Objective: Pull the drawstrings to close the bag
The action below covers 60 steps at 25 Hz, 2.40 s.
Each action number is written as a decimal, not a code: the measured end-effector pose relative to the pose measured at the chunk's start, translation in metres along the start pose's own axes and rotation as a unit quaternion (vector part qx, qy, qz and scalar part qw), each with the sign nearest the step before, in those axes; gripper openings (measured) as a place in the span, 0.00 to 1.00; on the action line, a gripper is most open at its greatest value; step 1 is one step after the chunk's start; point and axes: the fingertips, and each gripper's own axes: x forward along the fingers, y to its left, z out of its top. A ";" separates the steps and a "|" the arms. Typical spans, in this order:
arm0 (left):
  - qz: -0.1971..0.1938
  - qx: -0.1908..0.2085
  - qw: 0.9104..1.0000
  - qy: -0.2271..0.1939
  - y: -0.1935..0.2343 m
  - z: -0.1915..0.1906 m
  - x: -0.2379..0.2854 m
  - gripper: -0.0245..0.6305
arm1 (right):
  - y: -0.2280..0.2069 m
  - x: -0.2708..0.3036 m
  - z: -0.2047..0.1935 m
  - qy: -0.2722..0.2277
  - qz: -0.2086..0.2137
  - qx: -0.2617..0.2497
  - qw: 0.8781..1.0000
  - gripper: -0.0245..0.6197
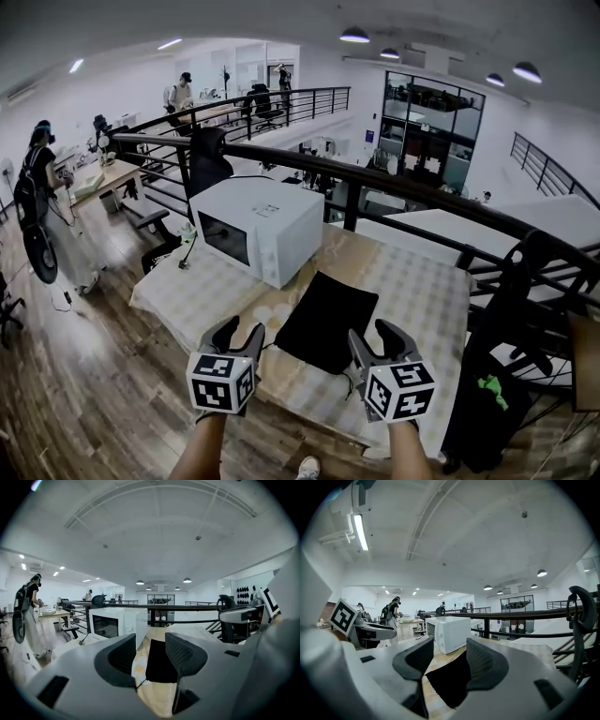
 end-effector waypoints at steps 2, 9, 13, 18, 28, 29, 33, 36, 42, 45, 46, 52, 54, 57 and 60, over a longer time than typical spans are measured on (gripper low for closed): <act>-0.006 0.004 1.000 0.001 -0.004 0.007 0.020 0.34 | -0.016 0.012 0.004 -0.001 -0.006 0.004 1.000 0.35; -0.022 0.020 1.000 0.010 -0.014 0.021 0.079 0.34 | -0.060 0.048 0.011 0.001 -0.018 0.012 1.000 0.35; -0.031 0.024 0.999 0.016 -0.021 0.024 0.102 0.34 | -0.079 0.057 0.010 0.002 -0.024 0.019 1.000 0.35; -0.043 0.035 0.998 0.024 -0.029 0.027 0.122 0.34 | -0.098 0.062 0.010 0.002 -0.037 0.029 0.999 0.35; -0.087 0.045 0.995 0.019 -0.027 0.039 0.150 0.34 | -0.107 0.065 0.017 -0.002 -0.079 0.033 0.996 0.35; -0.096 0.047 0.994 0.019 -0.026 0.039 0.155 0.34 | -0.107 0.066 0.016 -0.003 -0.087 0.035 0.996 0.35; -0.132 0.052 0.990 0.019 -0.019 0.042 0.167 0.34 | -0.097 0.068 0.016 -0.001 -0.117 0.037 0.992 0.35; -0.161 0.057 0.985 0.015 -0.016 0.047 0.173 0.34 | -0.088 0.068 0.017 -0.002 -0.140 0.039 0.989 0.35; -0.218 0.068 0.974 0.012 -0.011 0.047 0.176 0.34 | -0.063 0.061 0.014 0.000 -0.179 0.043 0.983 0.35; -0.245 0.074 0.967 0.010 -0.011 0.046 0.171 0.34 | -0.050 0.054 0.011 0.002 -0.199 0.044 0.979 0.35; -0.253 0.076 0.964 0.009 -0.010 0.045 0.170 0.34 | -0.046 0.052 0.010 0.003 -0.205 0.044 0.978 0.35; -0.288 0.081 0.954 0.007 -0.007 0.044 0.160 0.34 | -0.022 0.041 0.014 0.004 -0.236 0.039 0.971 0.35; -0.295 0.081 0.952 0.007 -0.007 0.043 0.157 0.34 | -0.017 0.037 0.015 0.003 -0.242 0.038 0.970 0.35; -0.300 0.080 0.950 0.005 -0.006 0.043 0.155 0.34 | -0.012 0.033 0.017 0.004 -0.247 0.033 0.968 0.35; -0.299 0.080 0.951 0.003 -0.006 0.043 0.152 0.34 | -0.013 0.027 0.019 0.003 -0.249 0.031 0.968 0.35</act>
